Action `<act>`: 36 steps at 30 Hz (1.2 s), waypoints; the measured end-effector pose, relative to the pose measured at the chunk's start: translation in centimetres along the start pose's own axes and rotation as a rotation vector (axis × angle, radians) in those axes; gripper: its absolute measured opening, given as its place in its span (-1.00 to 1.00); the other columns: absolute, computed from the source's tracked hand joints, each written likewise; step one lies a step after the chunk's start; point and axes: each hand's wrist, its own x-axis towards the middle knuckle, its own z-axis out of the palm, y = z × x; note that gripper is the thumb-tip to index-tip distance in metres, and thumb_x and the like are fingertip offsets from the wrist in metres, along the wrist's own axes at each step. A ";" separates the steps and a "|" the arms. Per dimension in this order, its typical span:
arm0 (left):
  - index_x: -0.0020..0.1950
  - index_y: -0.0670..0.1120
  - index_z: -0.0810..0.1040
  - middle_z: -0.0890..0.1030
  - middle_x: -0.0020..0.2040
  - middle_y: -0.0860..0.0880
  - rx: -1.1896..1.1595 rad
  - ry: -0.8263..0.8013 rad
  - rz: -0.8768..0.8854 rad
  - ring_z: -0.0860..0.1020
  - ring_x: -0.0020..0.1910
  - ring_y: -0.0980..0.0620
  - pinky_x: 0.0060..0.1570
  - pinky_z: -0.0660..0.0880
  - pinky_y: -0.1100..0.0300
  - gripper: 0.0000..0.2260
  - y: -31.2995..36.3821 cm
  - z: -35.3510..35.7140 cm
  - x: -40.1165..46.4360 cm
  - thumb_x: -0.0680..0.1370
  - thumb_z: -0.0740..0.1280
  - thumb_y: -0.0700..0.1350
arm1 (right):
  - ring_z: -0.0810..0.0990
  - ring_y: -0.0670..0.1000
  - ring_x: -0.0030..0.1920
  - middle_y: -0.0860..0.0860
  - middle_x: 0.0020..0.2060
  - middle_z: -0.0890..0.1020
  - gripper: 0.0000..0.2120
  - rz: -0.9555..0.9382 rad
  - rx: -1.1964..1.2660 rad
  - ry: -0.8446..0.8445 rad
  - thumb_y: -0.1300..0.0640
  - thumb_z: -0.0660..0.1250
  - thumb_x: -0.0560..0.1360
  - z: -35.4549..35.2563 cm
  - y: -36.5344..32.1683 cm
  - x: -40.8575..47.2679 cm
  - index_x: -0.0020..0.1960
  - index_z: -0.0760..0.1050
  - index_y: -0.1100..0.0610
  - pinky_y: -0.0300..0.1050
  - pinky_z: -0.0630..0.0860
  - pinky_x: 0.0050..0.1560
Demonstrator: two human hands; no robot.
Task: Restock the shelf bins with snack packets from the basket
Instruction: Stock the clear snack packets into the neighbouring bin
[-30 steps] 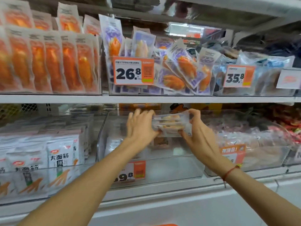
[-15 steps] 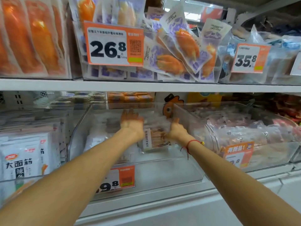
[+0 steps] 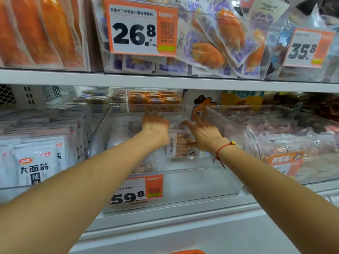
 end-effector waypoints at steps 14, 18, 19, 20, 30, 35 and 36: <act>0.49 0.02 0.26 0.25 0.50 -0.09 -0.045 -0.350 0.218 0.28 0.42 -0.14 0.30 0.28 0.01 -0.58 0.0 -1.3 -2.2 0.64 -0.06 0.00 | 0.20 0.22 0.44 0.11 0.47 0.08 -0.24 0.043 0.159 -0.257 0.02 0.32 0.51 -1.0 -1.0 -0.4 0.53 -0.07 -0.04 0.18 0.29 0.35; 0.49 -0.07 0.26 0.23 0.51 -0.13 -0.117 -0.394 0.173 0.25 0.44 -0.14 0.34 0.22 0.03 -0.57 -0.2 -1.7 -2.3 0.65 -0.08 -0.01 | 0.27 0.18 0.39 0.13 0.38 0.29 -0.39 -0.004 0.186 -0.040 0.04 0.38 0.46 -2.1 -0.7 -1.6 0.44 0.22 0.03 0.12 0.32 0.31; 0.50 -0.08 0.24 0.22 0.51 -0.13 -0.127 -0.392 0.164 0.23 0.45 -0.14 0.36 0.19 0.03 -0.56 -0.2 -1.6 -2.3 0.66 -0.09 0.00 | 0.34 0.17 0.32 0.12 0.30 0.38 -0.52 -0.035 0.217 -0.040 0.06 0.39 0.45 -2.3 -0.5 -1.9 0.34 0.37 0.04 0.08 0.39 0.26; 0.52 -0.08 0.20 0.18 0.53 -0.13 -0.133 -0.385 0.161 0.19 0.48 -0.13 0.40 0.15 0.02 -0.55 -0.3 -1.4 -2.2 0.66 -0.10 0.01 | 0.37 0.17 0.27 0.11 0.22 0.42 -0.63 -0.061 0.218 -0.083 0.07 0.39 0.44 -2.4 -0.3 -2.1 0.23 0.47 0.04 0.06 0.42 0.21; 0.55 -0.03 0.12 0.05 0.56 -0.06 -0.146 -0.473 0.158 0.00 0.54 -0.08 0.47 -0.02 -0.03 -0.55 -0.4 -0.3 -1.2 0.66 -0.06 0.02 | 0.45 0.19 0.21 0.09 0.22 0.48 -0.83 -0.065 0.281 -0.317 0.12 0.32 0.45 -0.6 -1.4 -1.0 -0.02 0.61 -0.05 0.07 0.42 0.28; 0.56 -0.06 0.04 0.04 0.56 -0.10 -0.222 -0.494 0.117 -0.02 0.54 -0.10 0.47 -0.06 -0.02 -0.52 -0.2 -0.3 -0.9 0.66 -0.03 0.03 | 0.44 0.23 0.22 0.10 0.22 0.47 -0.83 -0.038 0.344 -0.344 0.12 0.35 0.43 0.5 -1.2 -0.4 -0.19 0.51 -0.17 0.09 0.40 0.31; 0.56 -0.06 0.00 0.01 0.57 -0.09 -0.234 -0.492 0.115 -0.04 0.54 -0.10 0.47 -0.08 -0.02 -0.51 -0.2 -0.3 -0.9 0.65 -0.03 0.03 | 0.41 0.24 0.26 0.09 0.24 0.45 -0.83 -0.026 0.330 -0.367 0.11 0.35 0.44 0.3 -1.1 -0.5 -0.16 0.51 -0.19 0.12 0.37 0.34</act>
